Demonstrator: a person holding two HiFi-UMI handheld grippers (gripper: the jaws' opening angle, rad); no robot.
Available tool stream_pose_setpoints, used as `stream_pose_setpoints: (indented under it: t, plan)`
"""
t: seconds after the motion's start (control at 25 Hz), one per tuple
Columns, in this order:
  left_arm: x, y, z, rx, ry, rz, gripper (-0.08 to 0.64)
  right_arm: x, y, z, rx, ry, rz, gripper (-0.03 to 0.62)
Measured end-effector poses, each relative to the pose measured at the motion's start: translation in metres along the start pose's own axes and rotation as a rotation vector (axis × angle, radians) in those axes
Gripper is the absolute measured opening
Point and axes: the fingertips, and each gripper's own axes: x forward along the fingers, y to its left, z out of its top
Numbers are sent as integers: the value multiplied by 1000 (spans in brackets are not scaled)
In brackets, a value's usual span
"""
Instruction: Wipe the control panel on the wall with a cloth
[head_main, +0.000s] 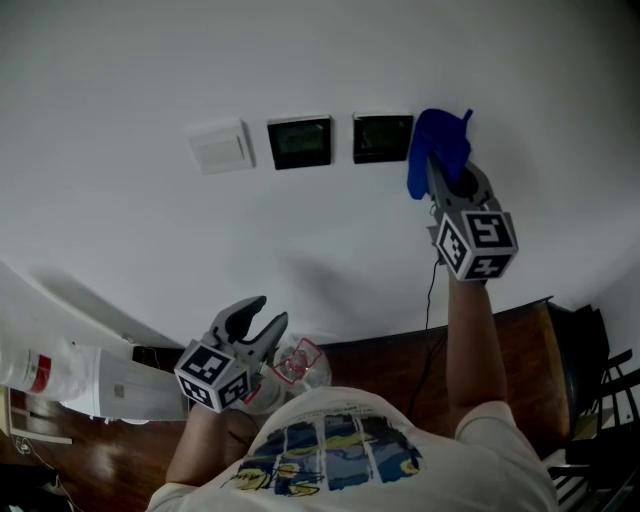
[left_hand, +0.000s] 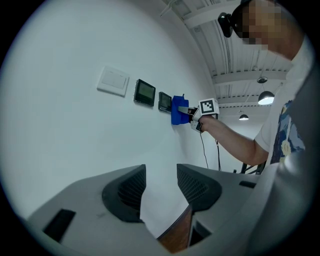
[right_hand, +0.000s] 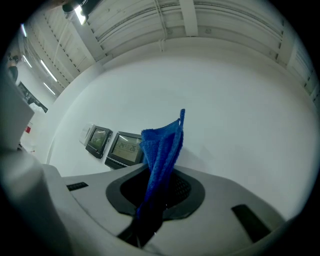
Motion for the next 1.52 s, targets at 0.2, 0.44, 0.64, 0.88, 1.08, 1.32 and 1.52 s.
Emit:
stream_pose_setpoints:
  t: [0.2, 0.44, 0.64, 0.88, 1.08, 1.32, 1.52]
  plan:
    - [-2, 0, 0, -4, -2, -6, 170, -6, 5, 4, -8, -2, -4, 66]
    - [-12, 3, -4, -12, -8, -16, 170, -21, 47, 32, -35, -50, 45, 66]
    - [-30, 8, -11, -20, -8, -22, 170, -14, 110, 48, -20, -87, 155, 66]
    - [-63, 28, -18, -22, -7, 5, 170, 12, 188, 57, -30, -95, 254, 66]
    - [-89, 48, -26, -34, -11, 31, 170, 43, 230, 58, -23, -82, 285, 66]
    - [-104, 62, -32, -53, -18, 46, 170, 60, 231, 47, -24, -46, 245, 66]
    - [-101, 62, -35, -53, -17, 25, 170, 57, 209, 44, -35, -39, 191, 66]
